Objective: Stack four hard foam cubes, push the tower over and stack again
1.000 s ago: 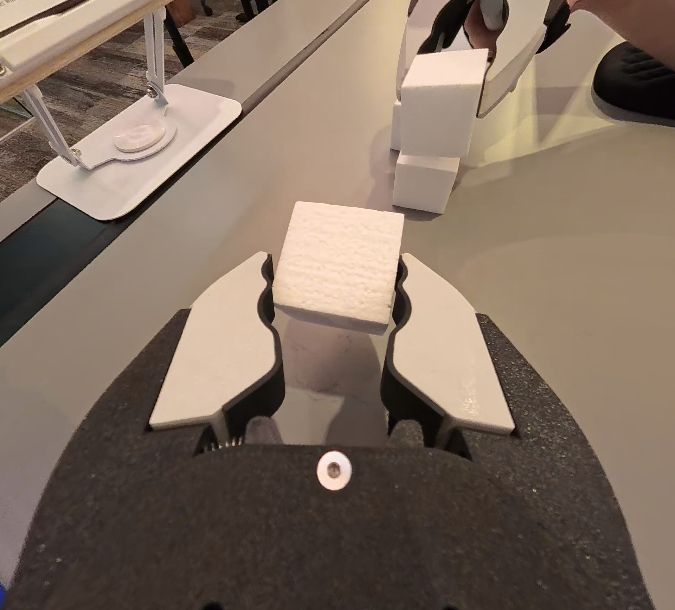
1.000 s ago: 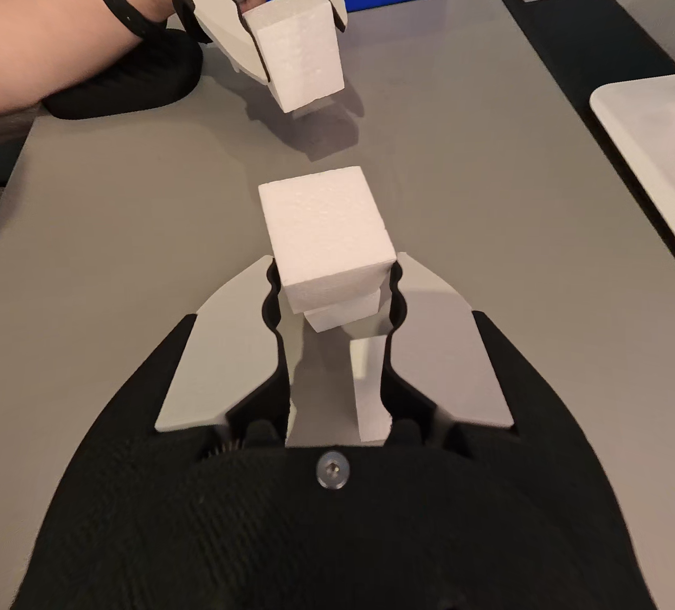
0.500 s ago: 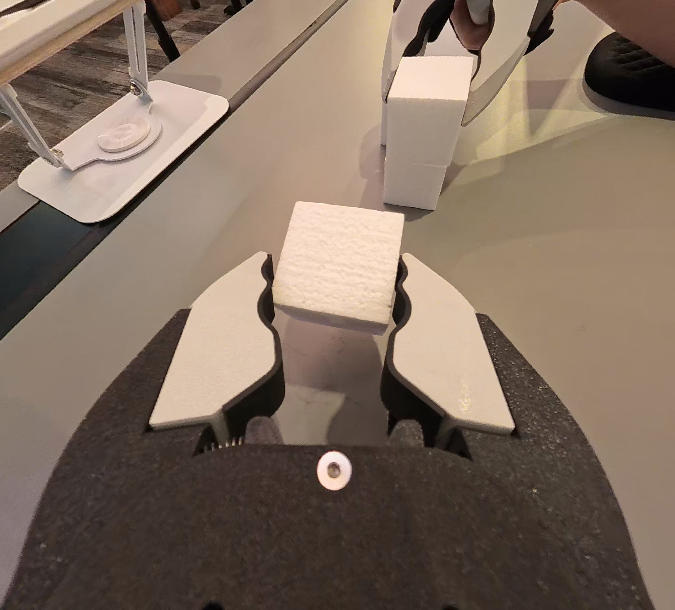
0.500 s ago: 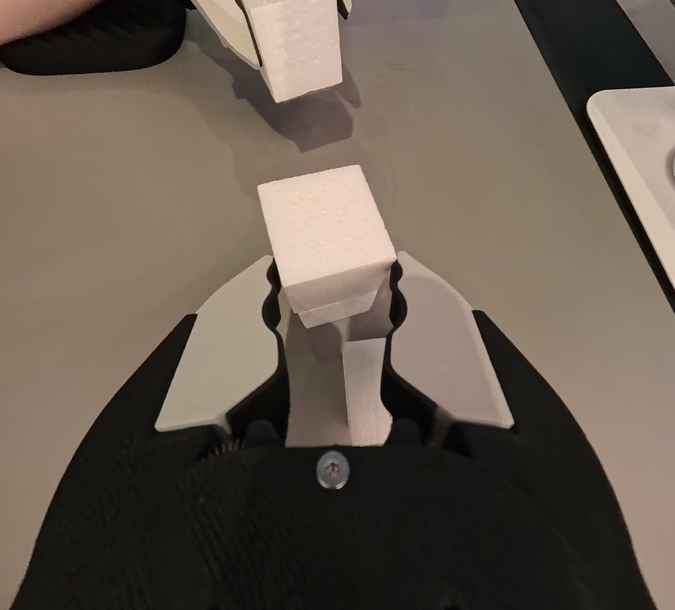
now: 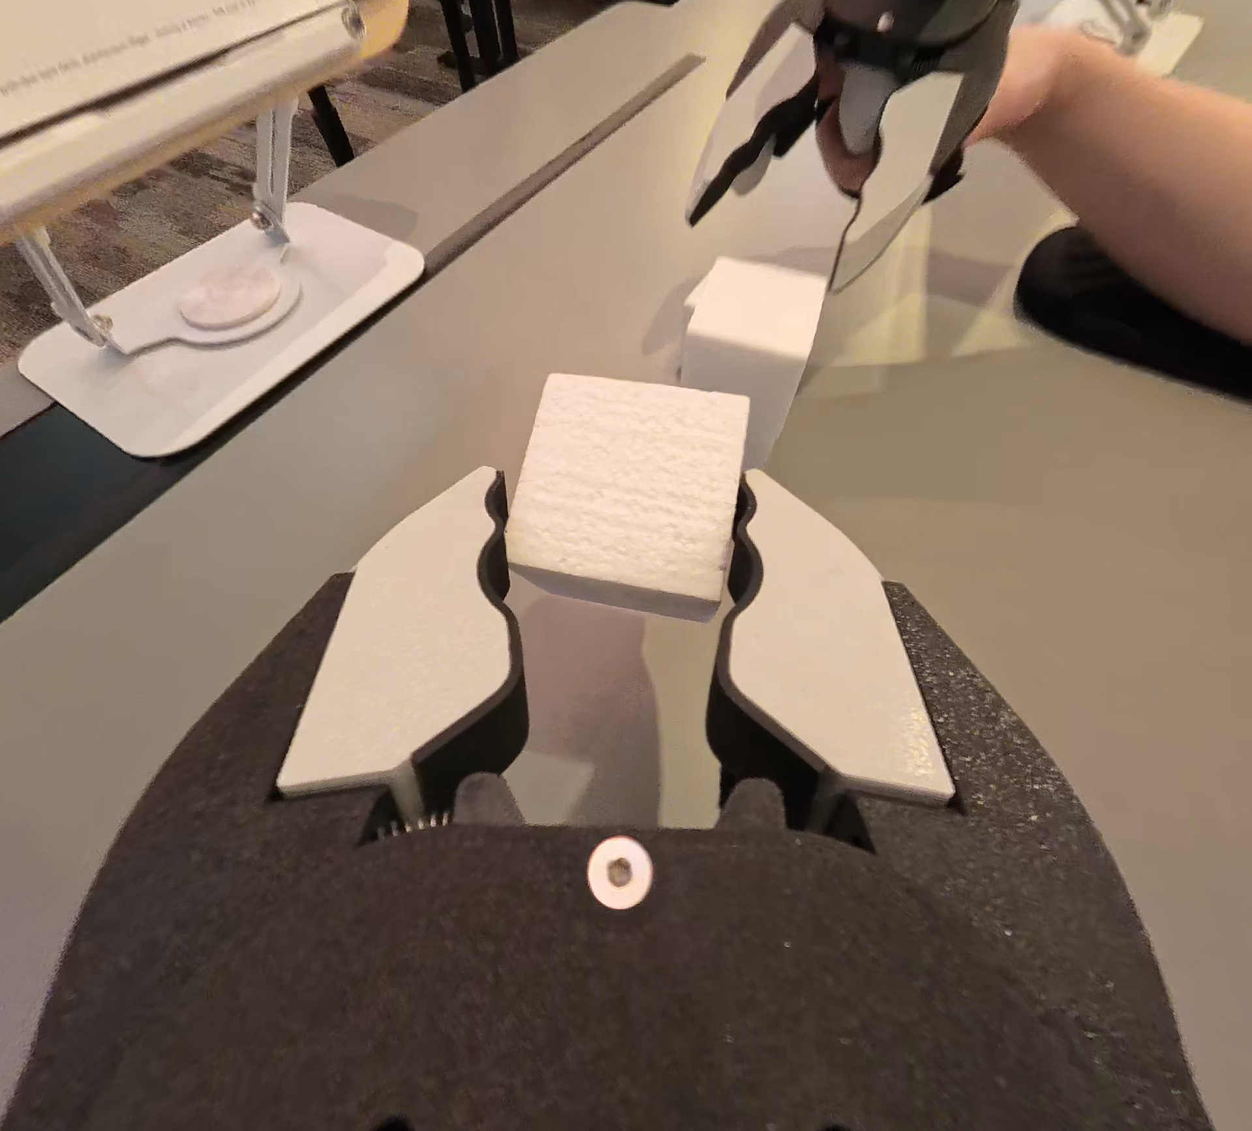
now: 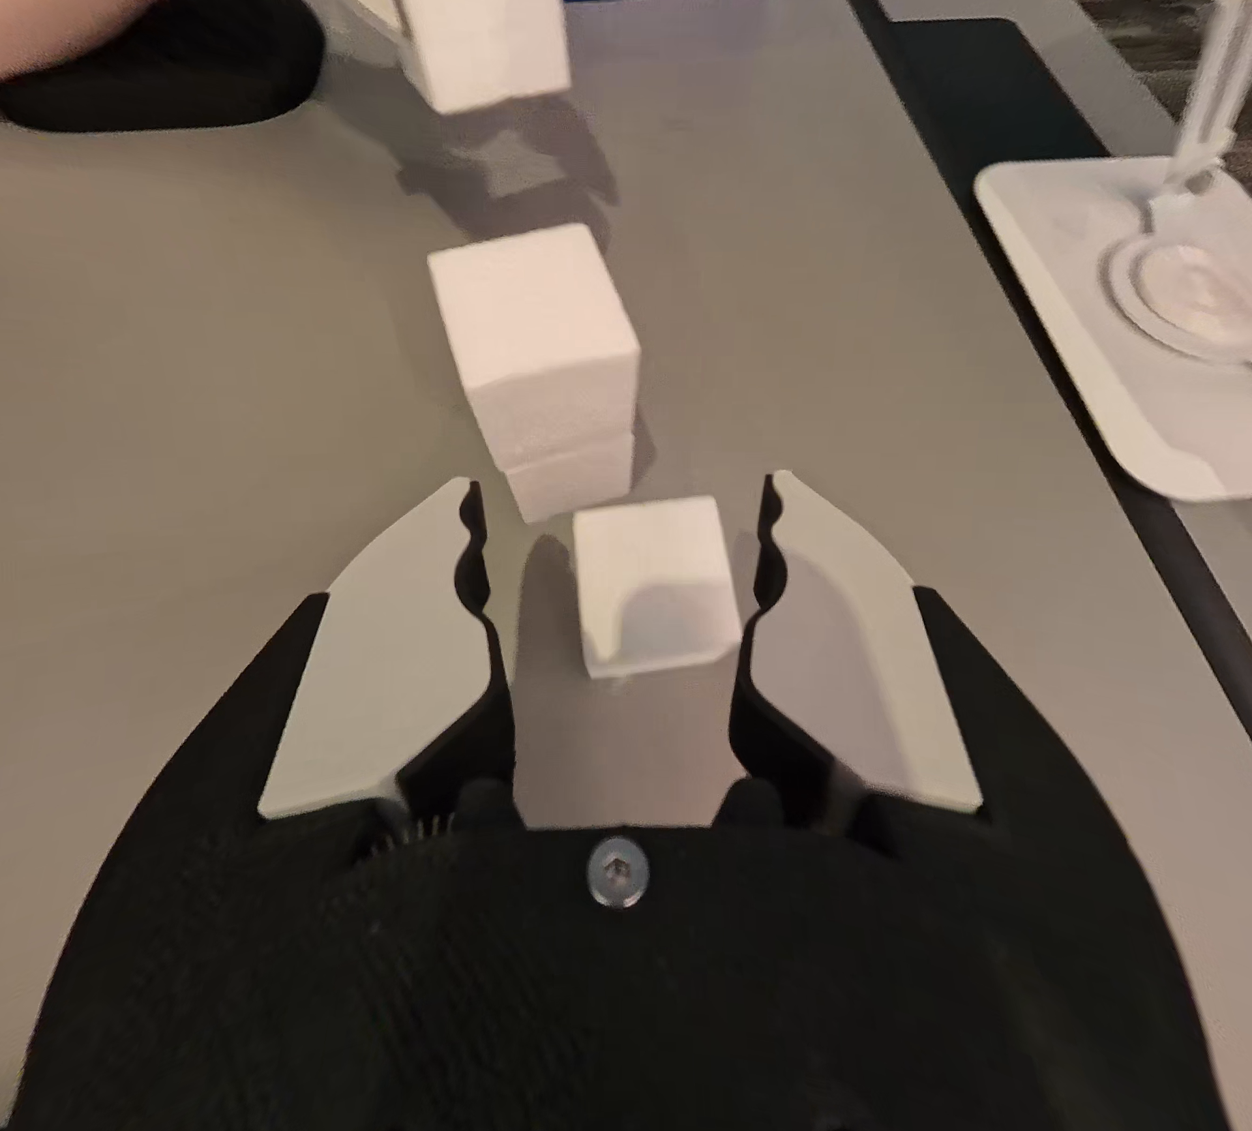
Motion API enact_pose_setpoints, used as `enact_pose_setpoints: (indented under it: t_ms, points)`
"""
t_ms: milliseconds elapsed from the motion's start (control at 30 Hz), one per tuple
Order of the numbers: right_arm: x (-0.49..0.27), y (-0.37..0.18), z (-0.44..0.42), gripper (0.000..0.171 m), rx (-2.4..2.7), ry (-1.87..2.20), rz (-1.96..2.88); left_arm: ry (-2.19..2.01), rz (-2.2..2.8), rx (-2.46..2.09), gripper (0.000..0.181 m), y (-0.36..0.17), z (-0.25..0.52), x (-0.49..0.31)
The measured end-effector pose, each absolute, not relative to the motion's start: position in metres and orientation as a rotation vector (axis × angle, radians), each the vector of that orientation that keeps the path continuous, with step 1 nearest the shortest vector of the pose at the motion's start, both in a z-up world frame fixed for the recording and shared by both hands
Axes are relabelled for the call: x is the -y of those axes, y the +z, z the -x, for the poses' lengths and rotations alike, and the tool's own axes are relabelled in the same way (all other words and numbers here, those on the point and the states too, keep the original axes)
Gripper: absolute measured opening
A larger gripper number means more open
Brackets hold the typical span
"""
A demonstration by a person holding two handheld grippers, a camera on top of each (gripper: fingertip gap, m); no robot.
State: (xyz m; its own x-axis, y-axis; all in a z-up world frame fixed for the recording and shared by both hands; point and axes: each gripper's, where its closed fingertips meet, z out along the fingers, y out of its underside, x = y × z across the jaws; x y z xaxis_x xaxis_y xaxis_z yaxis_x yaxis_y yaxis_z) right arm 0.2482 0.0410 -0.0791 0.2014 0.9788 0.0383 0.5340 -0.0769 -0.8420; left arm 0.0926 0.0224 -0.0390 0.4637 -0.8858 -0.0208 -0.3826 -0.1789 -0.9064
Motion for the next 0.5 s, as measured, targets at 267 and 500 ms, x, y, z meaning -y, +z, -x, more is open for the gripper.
enact_pose_setpoints:
  t_ms: [267,500]
  points:
    - [-0.056,-0.11,-0.29,0.083,1.27,0.854,1.821,-0.661,1.799,-1.232,0.063,-0.014,-0.181,-0.015]
    - [-0.051,-0.128,-0.278,0.086,1.345,0.839,1.864,-0.532,1.823,-1.346,0.063,-0.027,-0.206,-0.022]
